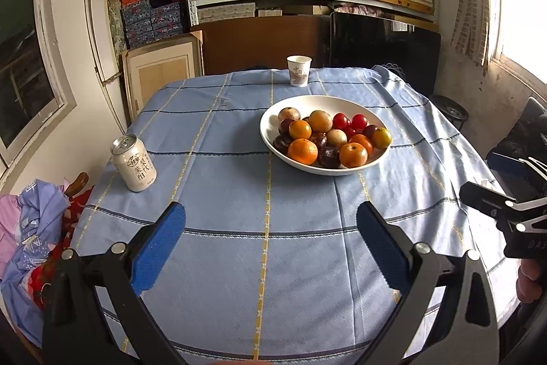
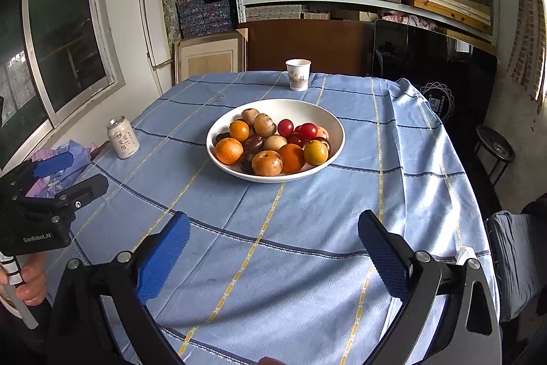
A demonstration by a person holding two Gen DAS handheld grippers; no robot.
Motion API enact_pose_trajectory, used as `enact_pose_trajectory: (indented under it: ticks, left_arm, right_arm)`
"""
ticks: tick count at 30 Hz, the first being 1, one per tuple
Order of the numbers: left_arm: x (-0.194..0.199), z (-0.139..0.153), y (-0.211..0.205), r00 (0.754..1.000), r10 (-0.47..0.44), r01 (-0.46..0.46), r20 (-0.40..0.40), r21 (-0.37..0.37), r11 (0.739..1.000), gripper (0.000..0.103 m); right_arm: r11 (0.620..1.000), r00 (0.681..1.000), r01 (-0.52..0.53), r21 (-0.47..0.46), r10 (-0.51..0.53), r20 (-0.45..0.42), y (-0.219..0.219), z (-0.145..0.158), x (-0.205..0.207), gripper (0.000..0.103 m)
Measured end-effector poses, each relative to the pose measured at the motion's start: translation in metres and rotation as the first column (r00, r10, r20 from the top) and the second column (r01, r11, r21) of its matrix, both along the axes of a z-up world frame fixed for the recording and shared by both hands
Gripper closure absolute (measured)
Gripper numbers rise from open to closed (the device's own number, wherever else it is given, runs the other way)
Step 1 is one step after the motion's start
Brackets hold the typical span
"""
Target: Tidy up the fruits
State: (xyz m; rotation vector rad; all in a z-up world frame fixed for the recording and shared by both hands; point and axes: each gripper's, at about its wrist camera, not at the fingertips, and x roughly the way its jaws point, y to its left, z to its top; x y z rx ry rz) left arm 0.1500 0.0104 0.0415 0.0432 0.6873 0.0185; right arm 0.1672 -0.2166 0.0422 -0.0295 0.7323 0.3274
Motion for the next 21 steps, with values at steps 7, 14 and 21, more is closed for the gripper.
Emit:
enact_pose_trajectory:
  ticks: [7, 14, 21]
  left_arm:
    - [0.0002, -0.0029, -0.0033, 1.000, -0.011, 0.011, -0.012, 0.000, 1.000, 0.005]
    - [0.0001, -0.0046, -0.0057, 1.000, -0.010, 0.010, -0.007, 0.011, 1.000, 0.005]
    - [0.0033, -0.0070, -0.0059, 1.000, -0.008, 0.008, -0.014, 0.010, 1.000, 0.005]
  right_arm:
    - [1.000, 1.000, 0.001, -0.005, -0.001, 0.004, 0.0006, 0.0003, -0.0041, 0.004]
    - [1.000, 1.000, 0.000, -0.003, 0.000, 0.002, 0.0000, 0.0003, -0.0048, 0.004]
    - [1.000, 1.000, -0.003, -0.008, 0.002, -0.006, 0.0019, 0.0009, -0.0079, 0.004]
